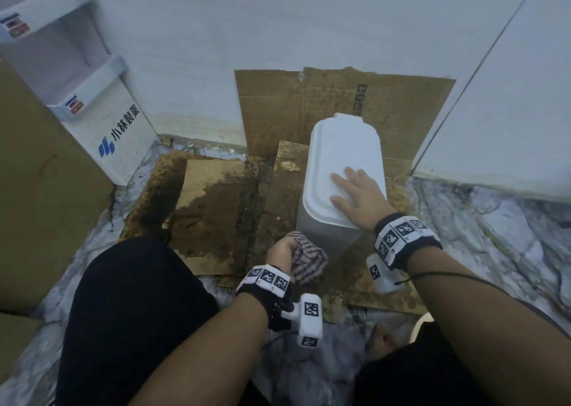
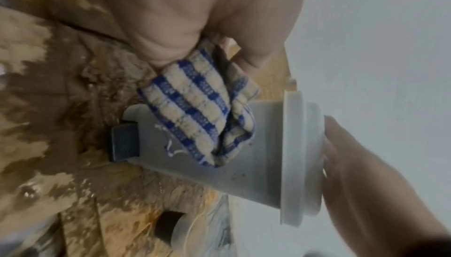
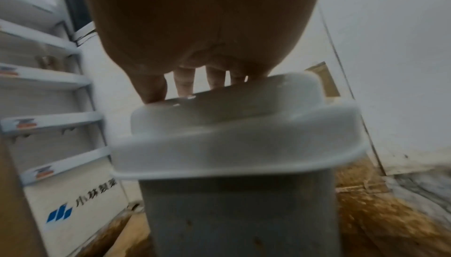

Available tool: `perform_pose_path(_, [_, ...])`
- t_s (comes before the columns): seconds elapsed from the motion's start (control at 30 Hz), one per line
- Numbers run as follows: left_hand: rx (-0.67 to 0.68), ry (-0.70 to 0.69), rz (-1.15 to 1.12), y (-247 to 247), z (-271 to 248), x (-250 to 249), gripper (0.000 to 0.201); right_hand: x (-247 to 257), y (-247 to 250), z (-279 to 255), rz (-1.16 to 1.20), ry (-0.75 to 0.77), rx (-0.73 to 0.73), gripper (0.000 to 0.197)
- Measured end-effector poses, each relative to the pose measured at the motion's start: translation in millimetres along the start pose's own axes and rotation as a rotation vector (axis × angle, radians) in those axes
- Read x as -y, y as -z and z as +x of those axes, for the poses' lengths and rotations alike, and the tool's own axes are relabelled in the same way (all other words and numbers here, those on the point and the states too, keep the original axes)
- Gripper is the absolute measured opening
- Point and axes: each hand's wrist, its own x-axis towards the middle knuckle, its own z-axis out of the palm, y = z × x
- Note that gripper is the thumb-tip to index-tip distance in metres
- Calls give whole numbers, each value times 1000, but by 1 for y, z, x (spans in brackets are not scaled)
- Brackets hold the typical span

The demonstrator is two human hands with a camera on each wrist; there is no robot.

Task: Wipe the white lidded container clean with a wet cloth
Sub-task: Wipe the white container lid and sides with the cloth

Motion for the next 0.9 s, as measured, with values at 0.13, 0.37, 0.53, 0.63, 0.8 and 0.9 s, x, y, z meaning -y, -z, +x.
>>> perform_pose_path(0.13, [74, 18, -237, 9, -18, -7, 32, 10, -11, -8, -95, 36, -1, 64])
perform_pose_path(0.37, [214, -71, -318, 18, -11, -6, 57, 2, -9, -7, 21, -2, -21, 61])
perform_pose_path(0.53, [210, -128, -307, 7, -5, -9, 86, 4, 4, 9, 58, -22, 4, 60])
perform_pose_path(0.63, [240, -192, -292, -2, -7, -15, 92, 5, 21, 25, 90, -40, 21, 60])
perform_pose_path(0.8, [265, -320, -278, -27, 0, -33, 94, 3, 49, 55, 118, -51, 37, 59])
perform_pose_path(0.9, [231, -391, -265, -48, 11, -49, 95, 4, 64, 71, 98, -49, 45, 57])
